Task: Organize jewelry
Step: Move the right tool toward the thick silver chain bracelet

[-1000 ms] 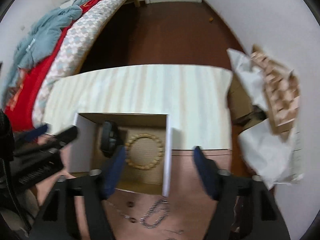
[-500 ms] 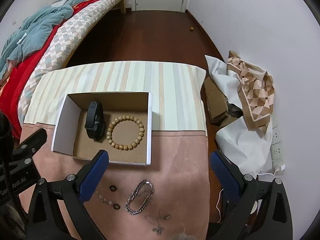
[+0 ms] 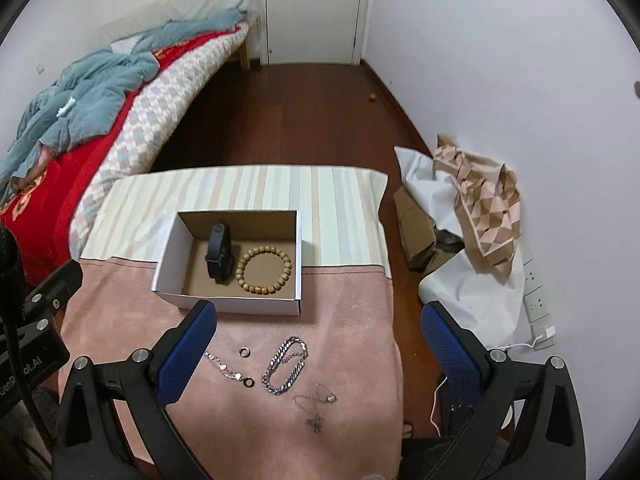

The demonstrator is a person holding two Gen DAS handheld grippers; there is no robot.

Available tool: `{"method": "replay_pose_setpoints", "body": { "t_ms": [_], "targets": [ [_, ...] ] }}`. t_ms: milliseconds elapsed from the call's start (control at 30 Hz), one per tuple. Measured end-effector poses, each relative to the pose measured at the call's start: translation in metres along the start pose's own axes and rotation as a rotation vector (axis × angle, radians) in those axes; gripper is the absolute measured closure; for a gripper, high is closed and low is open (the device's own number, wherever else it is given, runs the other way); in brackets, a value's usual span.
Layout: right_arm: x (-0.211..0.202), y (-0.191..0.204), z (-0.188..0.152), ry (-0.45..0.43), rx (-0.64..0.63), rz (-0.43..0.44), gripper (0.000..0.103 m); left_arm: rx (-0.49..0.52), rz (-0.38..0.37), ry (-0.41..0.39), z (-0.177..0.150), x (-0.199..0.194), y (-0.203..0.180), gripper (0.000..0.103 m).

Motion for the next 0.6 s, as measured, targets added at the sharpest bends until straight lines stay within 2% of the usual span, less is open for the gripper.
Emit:
{"method": "replay_pose_setpoints", "body": {
  "t_ms": [100,433,533,600],
  "targets": [
    [-0.02,0.0,-0.003,-0.027,0.007,0.013,0.0,0.0,0.024,-0.03,-0.003,-0.016,0.006,0.0],
    [-0.067,0.004,-0.016,-0.081,0.007,0.052,0.0,-0.079,-0.001,-0.079,-0.017,-0.045,0.022,0.0],
    [-0.066,0.0,-0.026,-0.071,0.033,0.081,0.0,-0.063,-0.008,-0.043,-0.028,-0.033,0.02,0.0],
    [-0.057,-0.008,-0.035,-0.052,0.059,0.093,0.0,-0.042,-0.017,0.011,-0.042,-0.016,0.015,0.0]
  ]
}}
Point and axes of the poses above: each gripper's, at about its wrist camera, not at the fingertips, and x roughly the way its jaws point, y to its left, z to its top, the point moved 7 cm from there along x, roughly the way its jaws point, and after that the axes turned 9 degrees about x, right-handed, at the moved point
